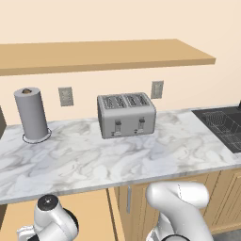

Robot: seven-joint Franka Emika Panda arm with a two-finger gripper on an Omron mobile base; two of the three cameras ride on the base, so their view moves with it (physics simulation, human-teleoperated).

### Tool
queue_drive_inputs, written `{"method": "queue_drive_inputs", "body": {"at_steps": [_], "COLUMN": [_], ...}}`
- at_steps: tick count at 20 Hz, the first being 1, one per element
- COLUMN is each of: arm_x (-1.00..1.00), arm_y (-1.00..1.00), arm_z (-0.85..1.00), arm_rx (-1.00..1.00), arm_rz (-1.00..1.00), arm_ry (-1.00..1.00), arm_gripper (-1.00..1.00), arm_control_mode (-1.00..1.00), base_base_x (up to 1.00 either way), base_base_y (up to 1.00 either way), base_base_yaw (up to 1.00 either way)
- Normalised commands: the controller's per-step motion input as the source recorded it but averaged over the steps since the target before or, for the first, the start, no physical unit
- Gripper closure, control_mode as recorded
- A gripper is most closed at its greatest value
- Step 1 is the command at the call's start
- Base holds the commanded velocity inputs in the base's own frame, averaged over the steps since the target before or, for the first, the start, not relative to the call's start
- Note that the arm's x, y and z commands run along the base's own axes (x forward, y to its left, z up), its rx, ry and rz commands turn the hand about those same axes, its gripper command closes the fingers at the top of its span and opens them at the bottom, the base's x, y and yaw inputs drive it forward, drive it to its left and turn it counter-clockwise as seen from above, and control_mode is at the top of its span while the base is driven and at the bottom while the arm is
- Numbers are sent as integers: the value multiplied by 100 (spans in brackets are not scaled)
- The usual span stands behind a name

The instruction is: Take the pizza cutter from the drawer on the left and place it on the dining counter for cutting.

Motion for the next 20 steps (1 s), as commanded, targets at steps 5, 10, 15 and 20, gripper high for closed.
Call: {"method": "queue_drive_inputs", "body": {"at_steps": [5,10,15,20], "arm_x": [-10,-2,19,30], "arm_y": [-3,-28,-49,-61], "arm_z": [99,100,100,100], "arm_rx": [0,1,6,5], "arm_rz": [0,0,-2,-4], "arm_ry": [-2,-3,0,0], "arm_gripper": [100,100,100,100], "arm_control_mode": [-100,-100,-100,-100], "base_base_x": [0,0,0,0], "base_base_y": [0,0,0,0], "base_base_yaw": [0,0,0,0]}}
